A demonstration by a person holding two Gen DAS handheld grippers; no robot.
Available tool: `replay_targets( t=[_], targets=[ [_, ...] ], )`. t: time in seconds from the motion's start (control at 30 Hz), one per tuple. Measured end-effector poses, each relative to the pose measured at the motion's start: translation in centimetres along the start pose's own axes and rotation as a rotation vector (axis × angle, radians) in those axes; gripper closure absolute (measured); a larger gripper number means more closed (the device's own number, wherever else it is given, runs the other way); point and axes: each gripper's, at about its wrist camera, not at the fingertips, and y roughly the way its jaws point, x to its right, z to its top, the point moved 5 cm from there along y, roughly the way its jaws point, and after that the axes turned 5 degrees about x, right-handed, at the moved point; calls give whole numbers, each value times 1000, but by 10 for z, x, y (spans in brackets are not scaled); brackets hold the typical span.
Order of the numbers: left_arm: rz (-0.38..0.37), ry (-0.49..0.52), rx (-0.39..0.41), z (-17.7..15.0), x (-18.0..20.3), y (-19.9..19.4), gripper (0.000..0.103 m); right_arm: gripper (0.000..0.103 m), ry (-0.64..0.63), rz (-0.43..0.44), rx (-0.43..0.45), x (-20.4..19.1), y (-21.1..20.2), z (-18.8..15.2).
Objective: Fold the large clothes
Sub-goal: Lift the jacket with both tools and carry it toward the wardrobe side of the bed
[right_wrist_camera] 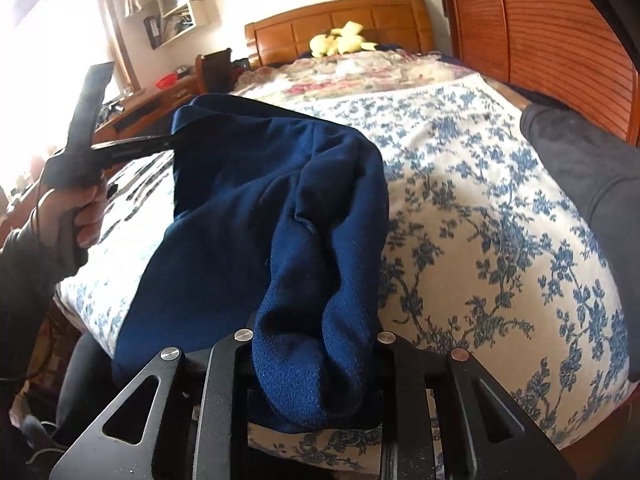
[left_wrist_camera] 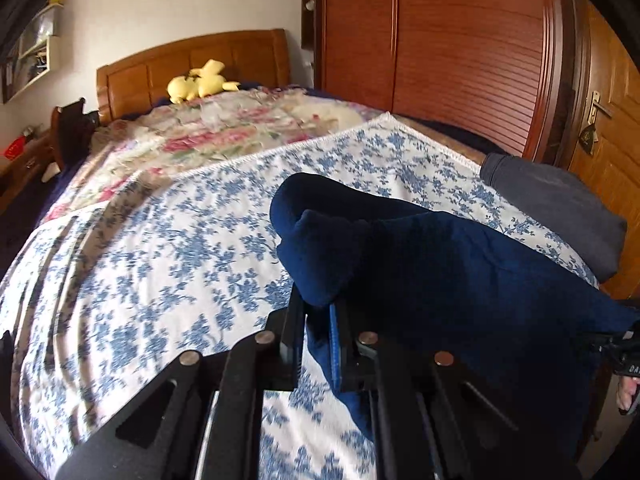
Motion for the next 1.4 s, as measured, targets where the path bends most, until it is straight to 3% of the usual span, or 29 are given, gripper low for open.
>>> replay_targets(
  t=[0.3,0.7,1.03,1.4],
  targets=[
    [30,-33,64,-17,-3,-59,95,82,-54,3,27,-17,-22,11],
    [54,-39,121,-10,-9,-93,95,82,-113,27,50,-33,-30,27],
    [37,-6,113,14,23,-65,95,82,-102,64,45,-7,-29,34],
    [-74,84,137,93,139,8,95,82,-73,-22,84,92,-70,58]
  ],
)
